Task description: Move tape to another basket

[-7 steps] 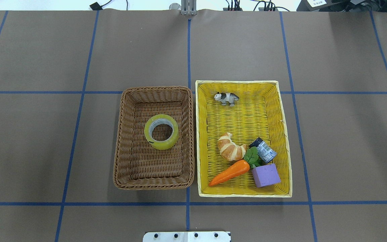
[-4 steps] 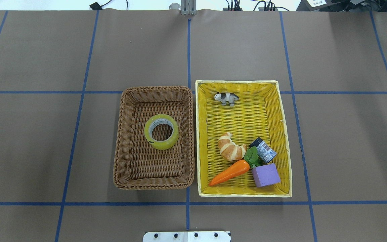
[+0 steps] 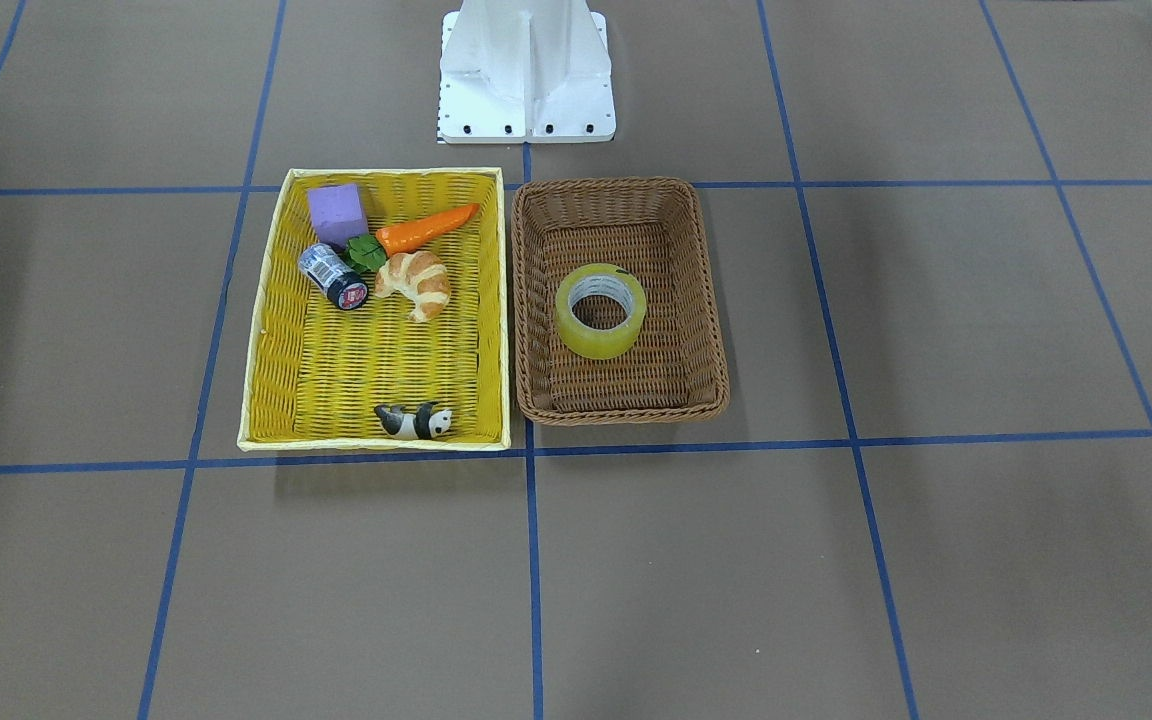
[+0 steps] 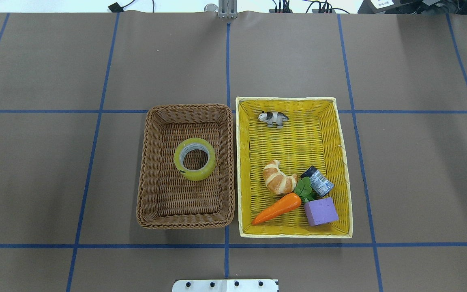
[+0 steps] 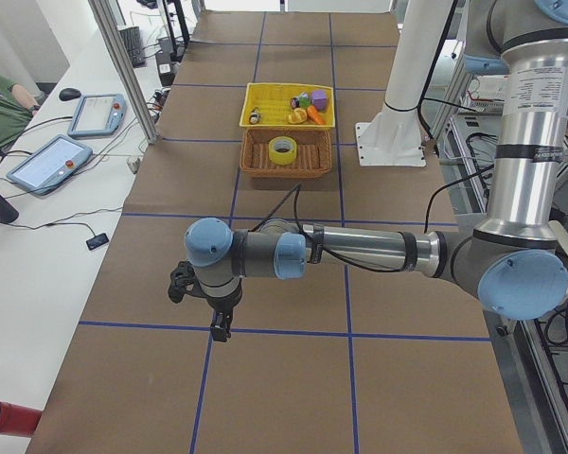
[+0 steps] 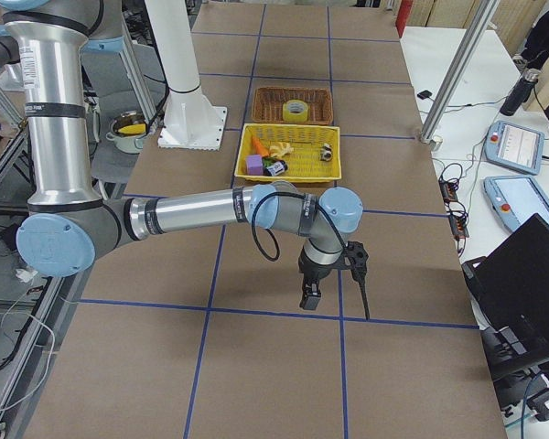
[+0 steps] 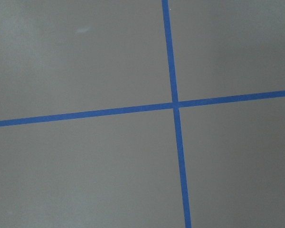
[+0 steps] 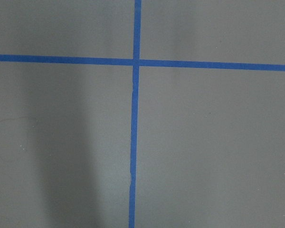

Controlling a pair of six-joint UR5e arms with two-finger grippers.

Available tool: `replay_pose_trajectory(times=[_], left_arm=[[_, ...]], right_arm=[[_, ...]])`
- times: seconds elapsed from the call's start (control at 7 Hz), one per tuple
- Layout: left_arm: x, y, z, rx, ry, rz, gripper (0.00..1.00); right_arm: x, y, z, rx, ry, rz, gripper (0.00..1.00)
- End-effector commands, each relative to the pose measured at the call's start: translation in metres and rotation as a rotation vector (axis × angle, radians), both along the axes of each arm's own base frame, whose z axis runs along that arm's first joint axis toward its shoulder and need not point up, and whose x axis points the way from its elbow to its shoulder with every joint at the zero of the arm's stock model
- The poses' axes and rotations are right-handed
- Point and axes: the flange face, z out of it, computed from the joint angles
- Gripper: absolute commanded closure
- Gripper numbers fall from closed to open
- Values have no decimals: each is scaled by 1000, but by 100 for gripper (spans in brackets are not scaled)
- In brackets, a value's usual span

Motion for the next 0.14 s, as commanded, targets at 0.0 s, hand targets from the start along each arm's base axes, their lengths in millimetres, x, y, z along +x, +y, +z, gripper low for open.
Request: replay_pose_trajectory(times=[0.0], left_arm=[[0, 0, 1, -1, 0, 1, 2]], right_arm=[[0, 0, 0, 1, -1, 0, 0]])
